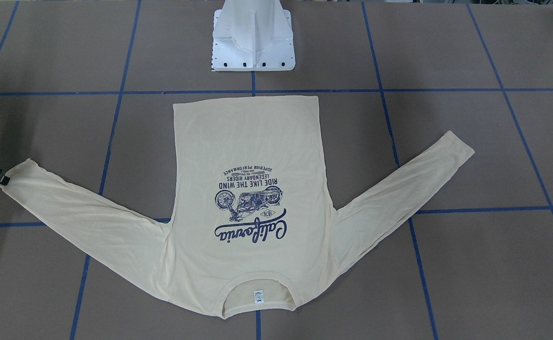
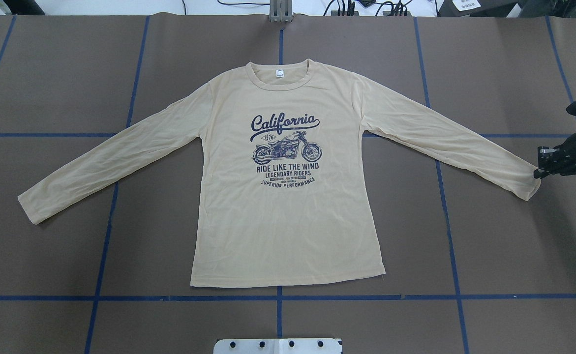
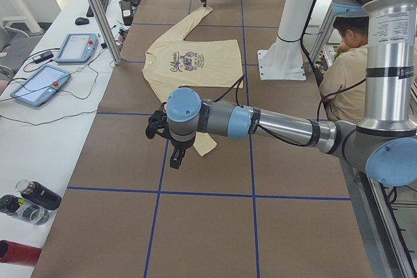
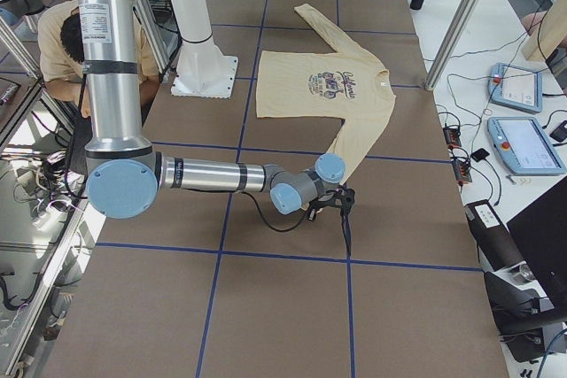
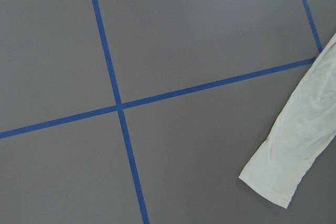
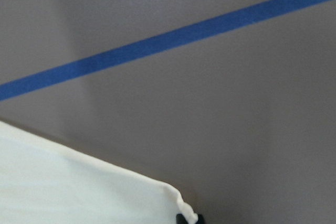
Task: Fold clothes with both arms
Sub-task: 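Lower the right gripper to the cuff of the sleeve nearest it and grasp, then lift the sleeve with the right gripper and carry it across toward the collar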
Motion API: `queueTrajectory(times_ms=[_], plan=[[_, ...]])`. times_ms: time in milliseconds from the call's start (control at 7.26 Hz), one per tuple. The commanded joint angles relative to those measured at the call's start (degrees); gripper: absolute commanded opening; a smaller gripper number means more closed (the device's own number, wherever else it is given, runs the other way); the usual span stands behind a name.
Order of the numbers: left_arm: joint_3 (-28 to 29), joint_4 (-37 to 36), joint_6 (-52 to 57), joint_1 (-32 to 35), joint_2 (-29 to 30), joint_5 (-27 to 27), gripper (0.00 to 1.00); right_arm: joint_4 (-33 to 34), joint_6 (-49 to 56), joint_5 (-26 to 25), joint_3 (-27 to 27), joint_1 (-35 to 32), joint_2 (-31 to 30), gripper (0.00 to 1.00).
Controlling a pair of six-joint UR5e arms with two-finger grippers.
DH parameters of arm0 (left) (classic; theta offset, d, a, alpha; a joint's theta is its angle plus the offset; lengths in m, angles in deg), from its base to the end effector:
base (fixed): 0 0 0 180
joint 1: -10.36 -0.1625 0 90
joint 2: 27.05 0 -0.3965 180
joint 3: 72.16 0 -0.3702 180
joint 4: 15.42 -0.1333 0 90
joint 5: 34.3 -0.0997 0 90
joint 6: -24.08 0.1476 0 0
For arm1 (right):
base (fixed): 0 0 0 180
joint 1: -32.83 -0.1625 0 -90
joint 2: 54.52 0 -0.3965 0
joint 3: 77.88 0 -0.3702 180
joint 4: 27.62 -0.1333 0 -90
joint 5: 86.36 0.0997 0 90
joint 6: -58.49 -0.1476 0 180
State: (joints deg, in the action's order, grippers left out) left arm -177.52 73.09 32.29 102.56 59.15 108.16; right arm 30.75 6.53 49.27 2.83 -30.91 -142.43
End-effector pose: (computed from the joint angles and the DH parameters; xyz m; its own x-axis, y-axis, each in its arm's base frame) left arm -0.0335 -0.4493 0.5551 0.6133 0.2545 -0.7477 -0.0503 0.9573 0.2845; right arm -0.2030 -0.4743 0.6579 0.6231 0.2890 0.7268 -0.1427 0.9556 -0.2577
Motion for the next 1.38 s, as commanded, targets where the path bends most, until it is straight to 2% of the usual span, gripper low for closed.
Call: queueTrajectory(times_ms=[0,413,688,826,1239], plan=[[-0.2,0.0,0.0,0.0,-0.1,-0.1,1.00,0.5,-0.6,1.8,2.6,-1.3,-0.4,0.00],[-1.3,0.0,-0.5,-0.1,0.0,0.0,1.00,0.9,-8.7,1.7,8.7,-1.4,2.5,0.00],[-1.4,0.1,-0.3,-0.2,0.2,0.1,1.00,4.1,-16.2,1.4,9.3,0.4,12.0,0.00],[-1.7,0.1,-0.4,-0.2,0.2,0.1,1.00,6.6,-22.7,0.5,8.8,3.7,18.7,0.00],[-1.3,1.0,-0.3,-0.2,0.3,0.0,1.00,13.8,-32.9,-12.0,8.0,13.3,34.2,0.00]])
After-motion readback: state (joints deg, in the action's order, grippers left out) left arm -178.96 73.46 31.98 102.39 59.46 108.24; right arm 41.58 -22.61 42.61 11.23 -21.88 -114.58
